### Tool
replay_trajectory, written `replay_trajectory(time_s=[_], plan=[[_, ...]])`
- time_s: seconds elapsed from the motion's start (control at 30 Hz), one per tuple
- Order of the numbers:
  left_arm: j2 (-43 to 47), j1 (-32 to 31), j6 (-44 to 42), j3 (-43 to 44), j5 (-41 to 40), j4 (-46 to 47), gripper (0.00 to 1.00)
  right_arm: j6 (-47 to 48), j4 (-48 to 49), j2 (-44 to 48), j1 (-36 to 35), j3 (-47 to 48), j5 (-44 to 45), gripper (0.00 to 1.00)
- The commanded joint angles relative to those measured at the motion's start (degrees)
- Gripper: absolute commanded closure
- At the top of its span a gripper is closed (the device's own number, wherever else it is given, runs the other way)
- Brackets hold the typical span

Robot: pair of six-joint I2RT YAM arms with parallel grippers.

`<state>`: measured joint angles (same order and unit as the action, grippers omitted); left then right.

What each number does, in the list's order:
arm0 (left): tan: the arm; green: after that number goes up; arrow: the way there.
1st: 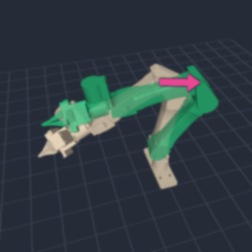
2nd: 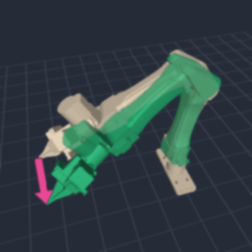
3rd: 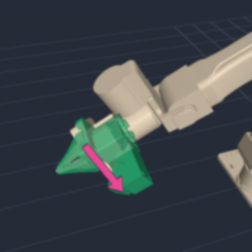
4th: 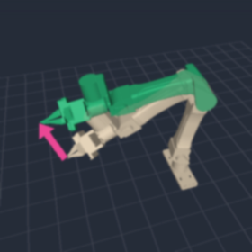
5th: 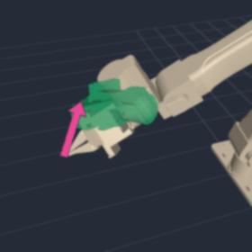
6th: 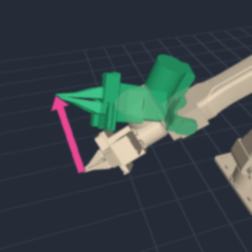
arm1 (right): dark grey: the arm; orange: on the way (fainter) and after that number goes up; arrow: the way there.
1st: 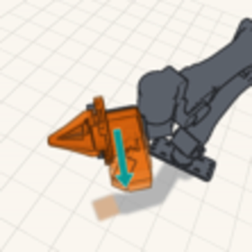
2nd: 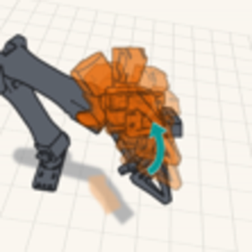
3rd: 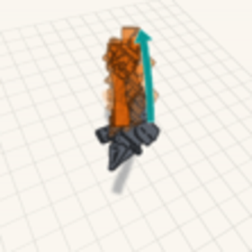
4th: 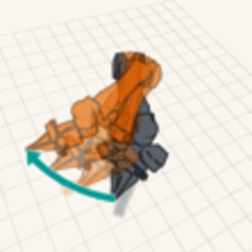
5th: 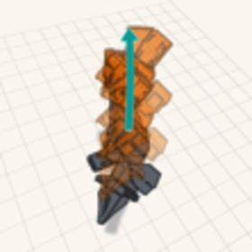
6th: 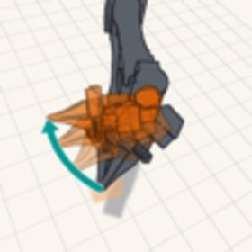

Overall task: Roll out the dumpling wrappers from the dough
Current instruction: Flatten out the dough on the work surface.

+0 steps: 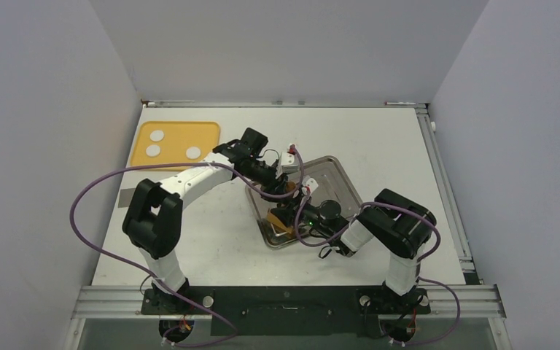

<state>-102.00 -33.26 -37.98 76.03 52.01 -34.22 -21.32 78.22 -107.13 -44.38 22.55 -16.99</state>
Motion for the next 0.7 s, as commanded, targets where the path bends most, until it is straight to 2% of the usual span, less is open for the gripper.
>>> replay_trajectory(time_s=[0.0,0.13,0.3,0.43,0.67], plan=[[3.78,1.16,-3.62,-0.88,-8.83,-19.23,1.0,1.49,-25.81,4.9,1.67,0.81,5.94,0.92],[7.37,0.42,-2.85,2.68,-8.74,-20.32,1.0,5.03,-33.73,12.69,1.78,7.57,4.73,0.92],[6.78,-0.01,-1.02,10.55,-9.0,-20.97,1.0,11.29,-41.57,17.96,3.36,18.48,4.02,0.92],[4.59,-0.6,1.64,16.66,-10.19,-18.59,1.0,14.45,-42.4,18.23,6.44,22.03,3.46,0.92],[-1.16,-2.13,2.74,17.56,-10.61,-13.03,1.0,17.26,-36.78,14.48,10.06,20.19,2.7,0.92]])
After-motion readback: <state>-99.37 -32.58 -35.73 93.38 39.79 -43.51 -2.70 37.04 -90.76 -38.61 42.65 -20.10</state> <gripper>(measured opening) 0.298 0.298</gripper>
